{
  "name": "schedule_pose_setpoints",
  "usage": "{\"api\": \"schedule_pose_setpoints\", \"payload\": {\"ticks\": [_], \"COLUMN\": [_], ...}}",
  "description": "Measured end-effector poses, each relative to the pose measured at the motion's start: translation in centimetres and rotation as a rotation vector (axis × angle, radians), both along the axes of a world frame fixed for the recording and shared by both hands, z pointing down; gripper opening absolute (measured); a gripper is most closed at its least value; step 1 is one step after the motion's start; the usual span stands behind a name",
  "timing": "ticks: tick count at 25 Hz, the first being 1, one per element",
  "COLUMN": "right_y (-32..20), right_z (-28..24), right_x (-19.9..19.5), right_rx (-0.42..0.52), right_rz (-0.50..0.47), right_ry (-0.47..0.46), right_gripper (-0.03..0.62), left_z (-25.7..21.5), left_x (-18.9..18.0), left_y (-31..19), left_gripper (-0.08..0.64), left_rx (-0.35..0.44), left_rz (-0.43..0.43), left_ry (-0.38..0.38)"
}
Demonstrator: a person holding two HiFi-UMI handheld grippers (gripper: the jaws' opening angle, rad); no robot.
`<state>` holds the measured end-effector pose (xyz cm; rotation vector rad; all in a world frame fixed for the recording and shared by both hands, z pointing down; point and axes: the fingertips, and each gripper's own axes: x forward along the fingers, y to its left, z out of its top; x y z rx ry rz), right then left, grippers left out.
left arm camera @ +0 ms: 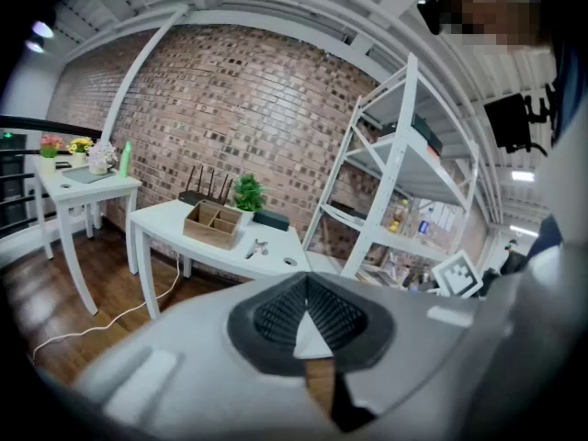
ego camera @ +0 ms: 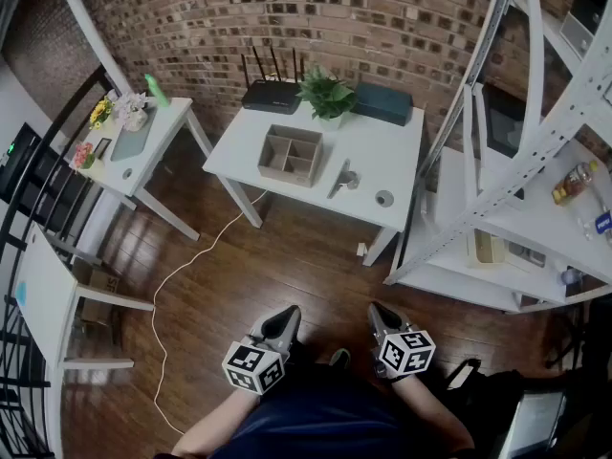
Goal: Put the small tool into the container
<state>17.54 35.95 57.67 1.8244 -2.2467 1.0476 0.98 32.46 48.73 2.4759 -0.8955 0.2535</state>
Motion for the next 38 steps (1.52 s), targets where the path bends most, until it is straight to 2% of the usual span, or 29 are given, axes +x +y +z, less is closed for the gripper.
{"api": "schedule_pose_setpoints", "payload": {"ticks": [5, 8, 16, 22, 26, 32, 38], "right_y": [-4.6, -8.4, -21.8, -28.5, -31.8, -36.2, -39.6], "right_z": [1.2, 2.1, 2.9, 3.4, 5.5, 9.7, 13.2], "right_x": [2.3, 3.7, 4.9, 6.6, 8.4, 11.1, 12.3], "right_rx": [-0.022, -0.038, -0.1, -0.152, -0.194, -0.273, -0.37], "right_rz": [0.049, 0.093, 0.189, 0.238, 0.238, 0.238, 0.136], "right_ry": [0.017, 0.028, 0.014, -0.015, -0.068, -0.182, -0.249], "right_gripper": [0.011, 0.011, 0.011, 0.016, 0.066, 0.132, 0.158], "left_z": [1.4, 2.7, 3.9, 4.8, 6.2, 5.4, 4.0], "left_x": [-1.5, -2.1, -2.1, -3.4, -4.6, -4.3, -2.7], "left_y": [-4.8, -8.7, -21.7, -28.2, -31.0, -33.7, -34.1], "left_gripper": [0.003, 0.003, 0.005, 0.03, 0.059, 0.084, 0.08], "left_rx": [-0.024, -0.033, -0.022, -0.049, -0.083, -0.081, -0.078], "left_rz": [-0.059, -0.066, 0.062, 0.114, 0.081, -0.012, -0.086], "left_ry": [0.005, 0.028, 0.065, 0.037, 0.005, -0.001, 0.01]}}
